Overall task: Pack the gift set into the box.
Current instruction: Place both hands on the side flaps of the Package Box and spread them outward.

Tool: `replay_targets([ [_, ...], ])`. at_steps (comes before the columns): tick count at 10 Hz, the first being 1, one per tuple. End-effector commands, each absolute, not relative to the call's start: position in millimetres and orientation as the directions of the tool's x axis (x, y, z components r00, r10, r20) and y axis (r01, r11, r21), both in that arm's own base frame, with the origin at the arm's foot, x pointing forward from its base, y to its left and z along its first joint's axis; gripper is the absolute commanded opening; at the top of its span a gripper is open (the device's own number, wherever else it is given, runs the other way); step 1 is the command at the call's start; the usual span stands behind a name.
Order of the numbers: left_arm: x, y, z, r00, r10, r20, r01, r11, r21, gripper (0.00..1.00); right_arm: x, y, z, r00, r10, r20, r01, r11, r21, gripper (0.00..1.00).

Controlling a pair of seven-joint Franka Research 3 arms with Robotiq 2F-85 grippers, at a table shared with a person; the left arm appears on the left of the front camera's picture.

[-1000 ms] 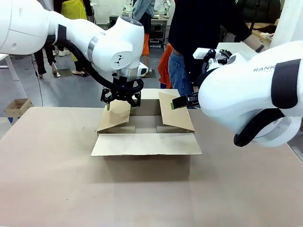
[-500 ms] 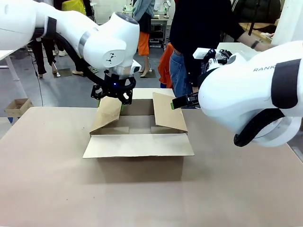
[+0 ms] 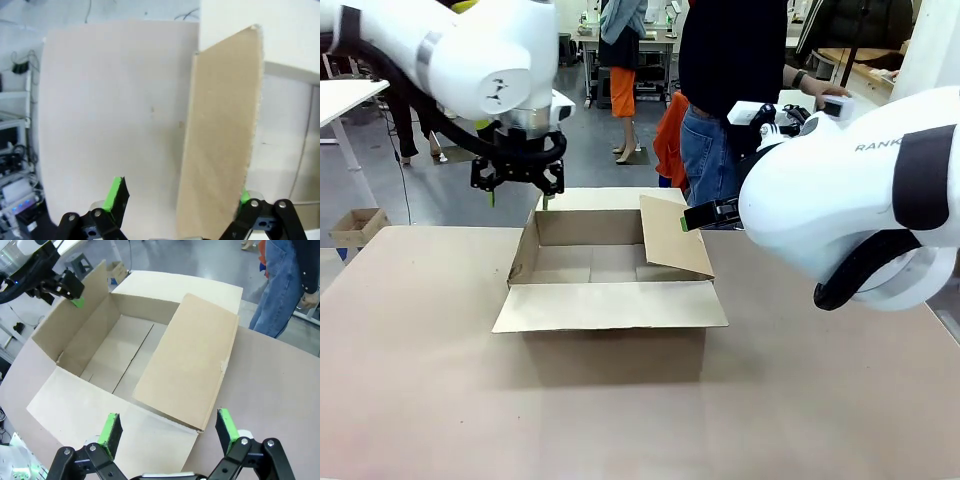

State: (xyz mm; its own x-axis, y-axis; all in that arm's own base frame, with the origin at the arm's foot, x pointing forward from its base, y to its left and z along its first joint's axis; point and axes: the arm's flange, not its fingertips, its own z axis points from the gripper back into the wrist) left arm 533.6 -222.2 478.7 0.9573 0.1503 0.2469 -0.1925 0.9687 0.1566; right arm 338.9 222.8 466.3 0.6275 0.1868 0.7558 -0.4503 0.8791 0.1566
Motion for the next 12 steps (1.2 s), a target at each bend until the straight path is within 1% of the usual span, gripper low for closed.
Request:
replay_targets([
  [1,523,-180,469,0.950,0.230,0.210,-0.246,0.968,0.055,1.00,339,224,469,0.621,0.178,0.763,-0.443,0.883,0.154,1.00],
  [4,525,-118,455,0.944,0.306,0.126,-0.295,0.950,-0.099,1.00,339,224,469,0.621,0.178,0.763,-0.443,0.883,0.154,1.00],
  [5,526,-99,447,0.949,0.302,0.092,-0.284,0.943,-0.173,1.00,339,224,469,0.621,0.178,0.763,-0.443,0.883,0.154,1.00],
  [6,531,-86,435,0.964,0.264,0.027,-0.250,0.938,-0.238,1.00,339,224,469,0.621,0.178,0.763,-0.443,0.883,0.154,1.00],
  [7,535,-112,453,0.939,0.323,0.120,-0.314,0.945,-0.089,1.00,339,224,469,0.621,0.178,0.763,-0.443,0.883,0.154,1.00],
  [10,535,-112,453,0.939,0.323,0.120,-0.314,0.945,-0.089,1.00,339,223,466,0.627,0.187,0.756,-0.450,0.879,0.157,1.00],
  [11,535,-112,453,0.939,0.323,0.120,-0.314,0.945,-0.089,1.00,368,251,470,0.683,0.277,0.675,-0.454,0.886,0.096,1.00],
  [12,535,-112,453,0.939,0.323,0.120,-0.314,0.945,-0.089,1.00,398,296,479,0.684,0.401,0.610,-0.500,0.866,-0.008,1.00],
])
